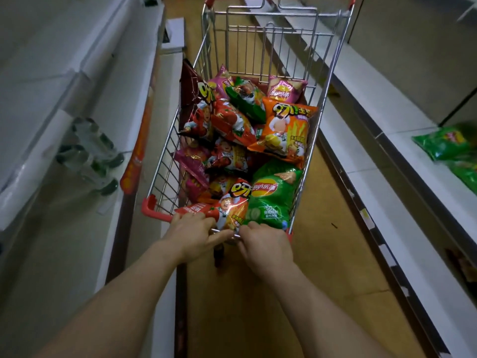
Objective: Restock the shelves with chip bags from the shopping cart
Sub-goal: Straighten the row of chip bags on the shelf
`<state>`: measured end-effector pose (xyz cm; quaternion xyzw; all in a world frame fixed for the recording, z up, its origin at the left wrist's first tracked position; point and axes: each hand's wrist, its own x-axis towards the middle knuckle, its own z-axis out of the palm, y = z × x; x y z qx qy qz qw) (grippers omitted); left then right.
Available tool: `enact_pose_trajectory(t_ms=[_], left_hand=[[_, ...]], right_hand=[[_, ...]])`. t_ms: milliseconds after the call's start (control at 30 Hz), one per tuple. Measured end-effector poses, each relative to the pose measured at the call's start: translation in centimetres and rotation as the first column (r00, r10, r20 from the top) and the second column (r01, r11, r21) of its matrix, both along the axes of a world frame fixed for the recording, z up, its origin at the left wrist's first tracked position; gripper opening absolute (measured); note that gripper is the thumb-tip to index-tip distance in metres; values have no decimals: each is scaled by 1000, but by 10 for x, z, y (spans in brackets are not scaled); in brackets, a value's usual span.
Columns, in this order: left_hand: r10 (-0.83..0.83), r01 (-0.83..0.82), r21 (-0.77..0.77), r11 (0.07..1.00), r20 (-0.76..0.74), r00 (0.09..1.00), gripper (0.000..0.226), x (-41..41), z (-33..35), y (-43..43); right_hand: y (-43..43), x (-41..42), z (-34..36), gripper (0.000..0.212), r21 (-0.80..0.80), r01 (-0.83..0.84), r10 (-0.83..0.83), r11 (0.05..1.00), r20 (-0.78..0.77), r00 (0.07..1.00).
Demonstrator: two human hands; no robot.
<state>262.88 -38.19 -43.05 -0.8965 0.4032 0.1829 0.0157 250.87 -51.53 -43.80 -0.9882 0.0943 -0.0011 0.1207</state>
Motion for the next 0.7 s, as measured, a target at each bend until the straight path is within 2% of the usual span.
enact_pose_trajectory(t_ms=[200,367,700], left_hand=[[-16,16,48,999,7,1000,52,80,4,-61],[-29,27,59,998,34,999,69,148,0,-109],[16,-17,25,1000,12,1000,65,238,-1,-223]], right_hand=[[-60,82,-1,29,-23,6,-7,1000,-26,1000],[-109,149,2,27,-22,27,-29,999,-85,996],[-223,250,10,27,-69,57,-69,996,-187,980]])
